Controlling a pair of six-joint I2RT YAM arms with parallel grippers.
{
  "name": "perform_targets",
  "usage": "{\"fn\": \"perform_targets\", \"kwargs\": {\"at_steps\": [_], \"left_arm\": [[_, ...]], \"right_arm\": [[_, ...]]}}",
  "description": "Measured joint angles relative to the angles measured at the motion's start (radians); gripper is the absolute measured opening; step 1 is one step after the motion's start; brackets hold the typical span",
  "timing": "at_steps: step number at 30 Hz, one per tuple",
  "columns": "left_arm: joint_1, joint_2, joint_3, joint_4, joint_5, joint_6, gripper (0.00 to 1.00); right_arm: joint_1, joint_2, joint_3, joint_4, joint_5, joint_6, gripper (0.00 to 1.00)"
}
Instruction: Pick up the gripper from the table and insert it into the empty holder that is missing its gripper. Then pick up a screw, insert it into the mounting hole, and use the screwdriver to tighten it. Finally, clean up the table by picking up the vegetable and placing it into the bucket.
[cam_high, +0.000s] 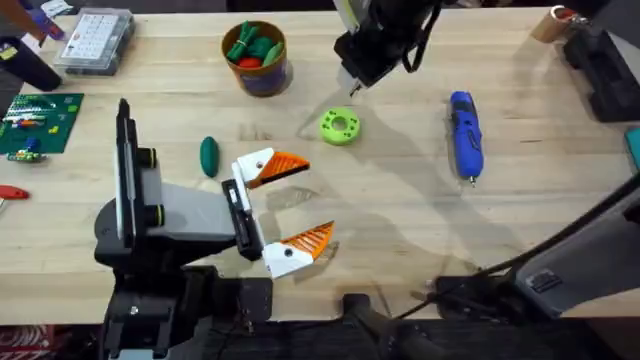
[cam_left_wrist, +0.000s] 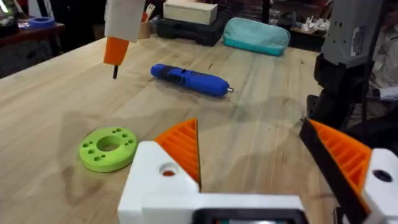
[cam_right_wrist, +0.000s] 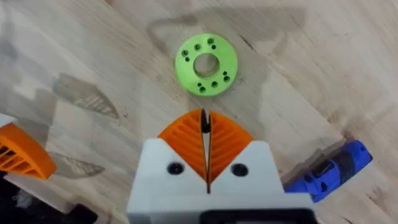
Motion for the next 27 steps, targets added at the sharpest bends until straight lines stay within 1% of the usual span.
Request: {"fn": "perform_targets", "kwargs": {"at_steps": [16, 20, 27], "left_arm": [[0.0, 0.0, 0.0, 0.0, 0.0, 0.0, 0.986], [0.0, 0.0, 0.0, 0.0, 0.0, 0.0, 0.986], [0.0, 0.0, 0.0, 0.0, 0.0, 0.0, 0.986]], "right_arm": [[0.007, -0.001, 0.001, -0.028, 0.0, -0.013, 0.005], [0.04, -0.019, 0.001, -0.028, 0.001, -0.035, 0.005], [0.133, -0.078, 0.002, -0.028, 0.0, -0.05, 0.005]]}}
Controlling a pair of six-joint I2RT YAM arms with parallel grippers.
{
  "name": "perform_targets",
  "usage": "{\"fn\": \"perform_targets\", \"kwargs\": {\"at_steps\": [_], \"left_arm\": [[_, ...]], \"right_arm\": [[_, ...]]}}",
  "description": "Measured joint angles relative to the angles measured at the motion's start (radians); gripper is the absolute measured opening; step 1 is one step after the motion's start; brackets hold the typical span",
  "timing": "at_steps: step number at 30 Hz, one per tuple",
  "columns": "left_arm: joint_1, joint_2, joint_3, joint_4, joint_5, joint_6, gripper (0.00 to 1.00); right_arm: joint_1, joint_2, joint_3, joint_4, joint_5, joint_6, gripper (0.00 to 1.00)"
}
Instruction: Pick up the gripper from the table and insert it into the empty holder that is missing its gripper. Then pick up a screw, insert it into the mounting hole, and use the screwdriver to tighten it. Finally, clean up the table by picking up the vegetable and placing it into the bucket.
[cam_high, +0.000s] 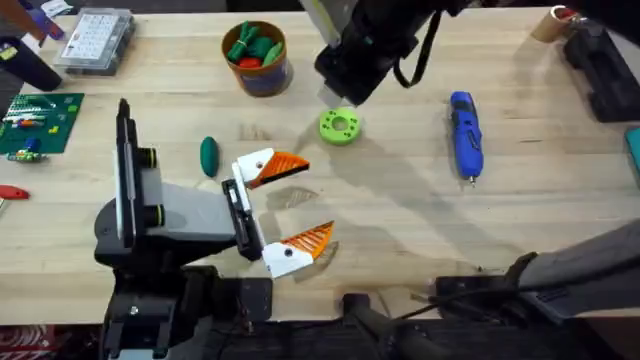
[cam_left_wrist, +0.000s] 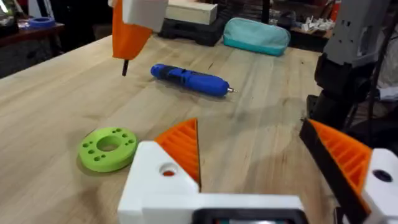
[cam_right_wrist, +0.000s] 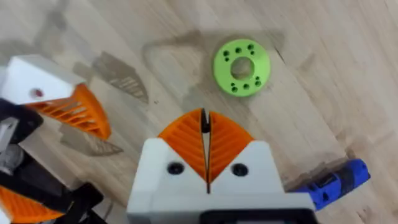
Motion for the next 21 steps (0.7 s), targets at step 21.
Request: {"fn": "perform_targets", "kwargs": {"at_steps": [21], "left_arm": [[0.0, 0.0, 0.0, -0.001, 0.0, 0.0, 0.986]], "right_arm": [[0.21, -0.021, 0.161, -0.081, 0.0, -0.007, 0.005]]}}
